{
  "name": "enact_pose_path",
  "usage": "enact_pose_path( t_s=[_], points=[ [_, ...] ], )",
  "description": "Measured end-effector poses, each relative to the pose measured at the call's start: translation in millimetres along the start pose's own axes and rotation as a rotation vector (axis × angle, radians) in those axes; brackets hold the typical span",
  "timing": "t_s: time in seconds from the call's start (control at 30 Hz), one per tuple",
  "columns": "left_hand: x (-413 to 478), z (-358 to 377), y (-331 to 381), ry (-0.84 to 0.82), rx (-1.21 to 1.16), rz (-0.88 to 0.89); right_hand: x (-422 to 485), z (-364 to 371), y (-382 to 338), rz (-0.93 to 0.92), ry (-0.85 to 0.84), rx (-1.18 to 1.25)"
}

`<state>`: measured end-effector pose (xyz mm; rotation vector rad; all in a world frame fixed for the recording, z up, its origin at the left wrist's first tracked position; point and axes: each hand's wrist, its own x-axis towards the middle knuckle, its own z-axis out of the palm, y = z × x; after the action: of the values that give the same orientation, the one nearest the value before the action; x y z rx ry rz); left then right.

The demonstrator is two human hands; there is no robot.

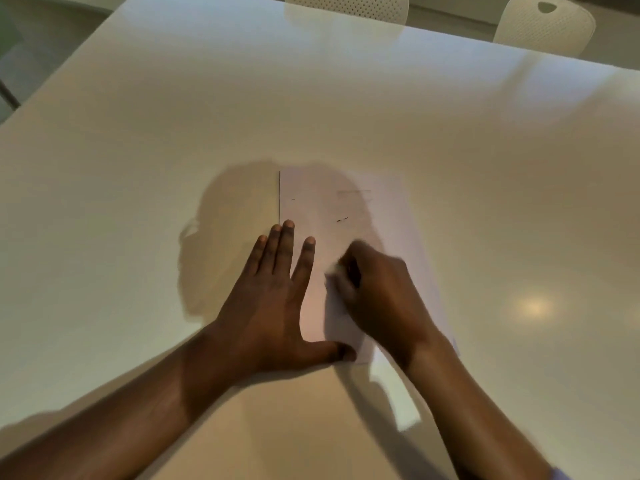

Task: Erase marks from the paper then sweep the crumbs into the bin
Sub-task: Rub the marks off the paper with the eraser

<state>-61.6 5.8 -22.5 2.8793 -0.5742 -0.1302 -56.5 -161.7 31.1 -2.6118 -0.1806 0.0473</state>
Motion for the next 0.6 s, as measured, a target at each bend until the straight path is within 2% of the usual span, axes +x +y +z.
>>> enact_pose_path(
  t_s=[0.07, 0.17, 0.33, 0.43, 0.5, 0.6],
  points=[
    [0.2, 0.0, -0.1, 0.001, 0.011, -0.004, -42.9, -4.1, 4.1, 0.001, -0.056, -0.021],
    [0.5, 0.9, -0.3, 0.008, 0.005, 0.002, -56.6, 2.0, 5.3, -0.012, -0.028, -0.003],
    [-0.6, 0.2, -1.1, 0.025, -0.024, 0.015, 29.1, 14.3, -5.3, -0.004, 0.097, 0.008],
    [-1.4, 0.0, -1.3, 0.017, -0.031, 0.012, 68.1, 13.8, -12.8, 0.062, 0.089, 0.027],
    [-1.3, -1.1, -0.6, 0.007, -0.028, 0.007, 58.7, 7.6, -11.1, 0.044, 0.056, 0.031],
    [0.0, -1.4, 0.2, 0.002, -0.015, -0.004, -7.9, -4.3, 2.0, -0.027, -0.032, -0.029]
  ],
)
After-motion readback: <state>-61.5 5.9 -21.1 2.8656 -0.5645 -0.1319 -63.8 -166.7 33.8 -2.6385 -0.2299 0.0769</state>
